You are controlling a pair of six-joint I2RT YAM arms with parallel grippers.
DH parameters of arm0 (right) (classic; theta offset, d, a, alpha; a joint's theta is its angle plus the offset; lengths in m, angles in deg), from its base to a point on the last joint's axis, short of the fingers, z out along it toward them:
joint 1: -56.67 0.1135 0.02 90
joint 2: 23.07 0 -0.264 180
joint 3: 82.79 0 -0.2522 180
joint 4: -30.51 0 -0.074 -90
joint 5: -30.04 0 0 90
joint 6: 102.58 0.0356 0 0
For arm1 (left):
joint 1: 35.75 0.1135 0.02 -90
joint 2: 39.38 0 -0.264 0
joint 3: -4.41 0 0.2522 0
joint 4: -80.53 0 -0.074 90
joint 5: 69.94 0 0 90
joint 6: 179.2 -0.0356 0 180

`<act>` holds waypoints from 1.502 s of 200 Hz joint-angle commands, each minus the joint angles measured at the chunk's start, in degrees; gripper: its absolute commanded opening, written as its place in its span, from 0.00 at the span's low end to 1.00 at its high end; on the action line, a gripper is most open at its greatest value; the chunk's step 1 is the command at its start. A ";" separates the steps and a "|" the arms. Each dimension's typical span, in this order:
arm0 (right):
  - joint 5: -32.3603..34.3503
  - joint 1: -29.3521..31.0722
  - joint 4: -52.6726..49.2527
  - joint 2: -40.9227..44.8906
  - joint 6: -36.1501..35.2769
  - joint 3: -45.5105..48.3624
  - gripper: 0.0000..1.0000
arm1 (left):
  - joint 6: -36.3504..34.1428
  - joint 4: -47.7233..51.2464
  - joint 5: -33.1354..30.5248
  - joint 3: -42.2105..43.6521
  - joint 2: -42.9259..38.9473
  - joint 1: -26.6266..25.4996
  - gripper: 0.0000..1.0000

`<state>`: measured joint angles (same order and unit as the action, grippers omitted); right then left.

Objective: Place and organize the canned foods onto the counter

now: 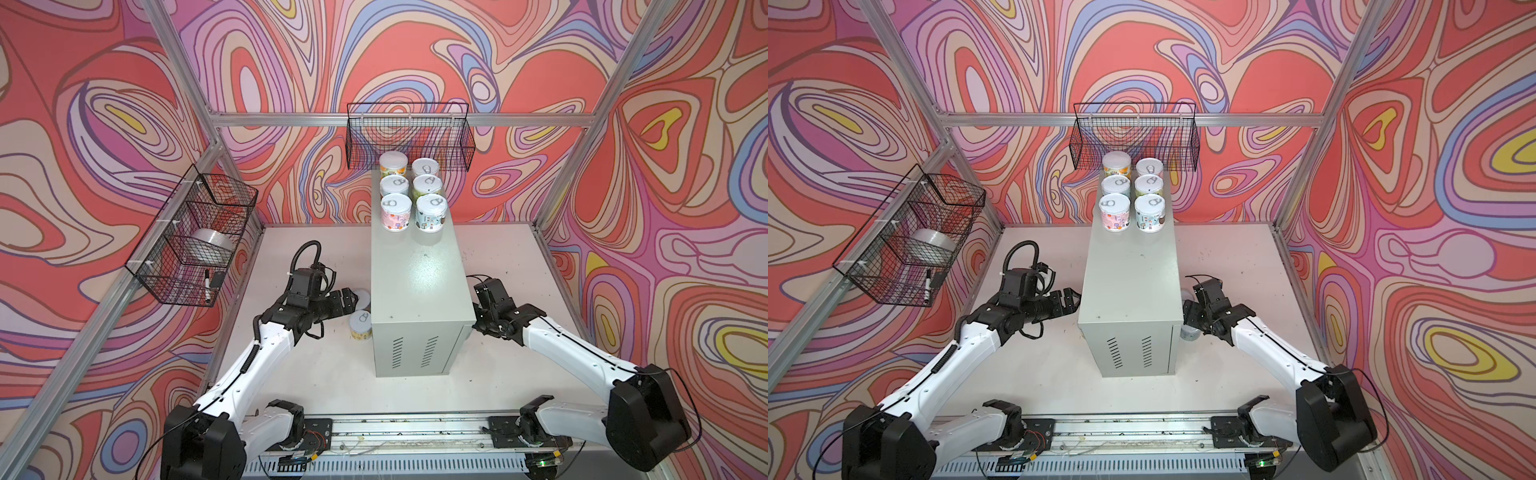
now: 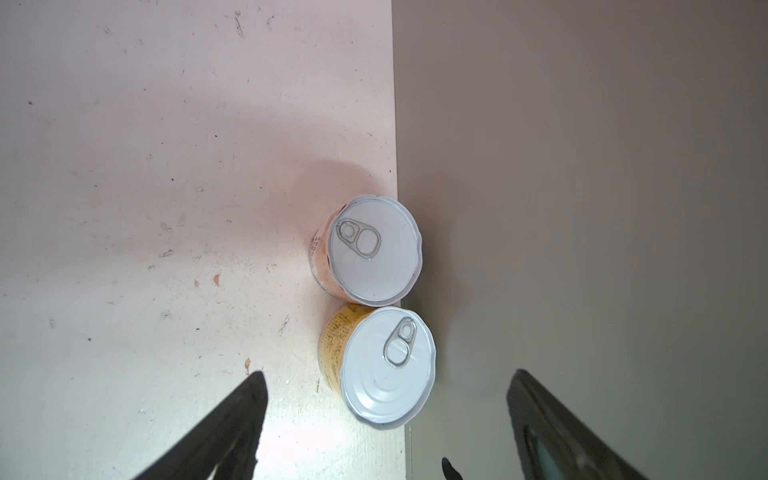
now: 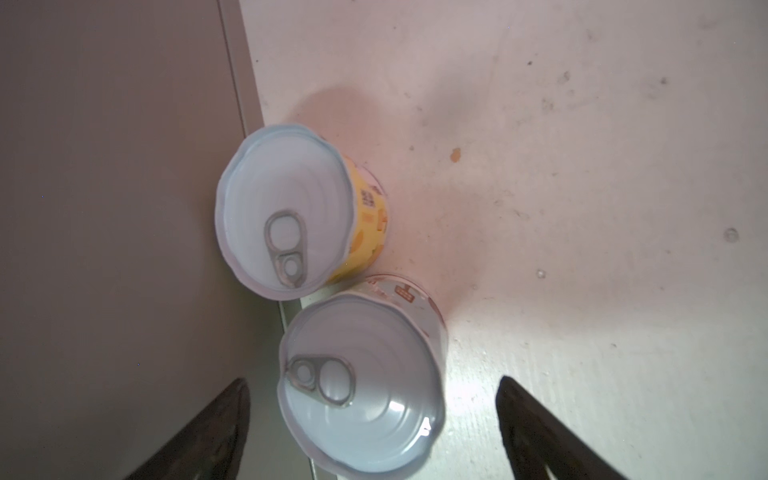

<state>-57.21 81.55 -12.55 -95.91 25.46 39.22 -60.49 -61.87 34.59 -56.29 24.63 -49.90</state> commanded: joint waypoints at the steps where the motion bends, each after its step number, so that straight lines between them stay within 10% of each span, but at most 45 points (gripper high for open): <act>1: 1.66 2.28 -0.93 -3.10 -2.60 -3.01 0.96 | -0.28 0.16 -0.73 0.35 -1.19 0.11 0.91; 42: 12.11 7.74 -6.01 -9.57 -1.28 -6.91 0.95 | 0.47 -0.98 -0.15 1.25 -1.07 0.09 0.91; 209: 11.32 7.90 3.22 -16.36 1.52 -1.94 0.80 | 4.17 -2.48 1.67 4.44 -3.85 -1.21 0.89; 243: 11.61 7.90 3.18 -16.03 1.59 -2.00 0.64 | 6.61 -3.35 -0.70 5.54 -6.11 -5.04 0.87; 271: 11.31 7.90 2.52 -14.82 2.18 -1.86 0.00 | 7.34 -3.18 -6.29 5.49 -7.38 -10.11 0.87; 300: 12.36 7.90 -1.40 -11.10 1.75 -3.21 0.00 | 8.75 -3.39 -7.03 6.32 -8.08 -11.04 0.86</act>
<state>-46.48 87.89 -11.22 -110.36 26.95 36.64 -53.94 -63.75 29.91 -51.09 17.68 -59.83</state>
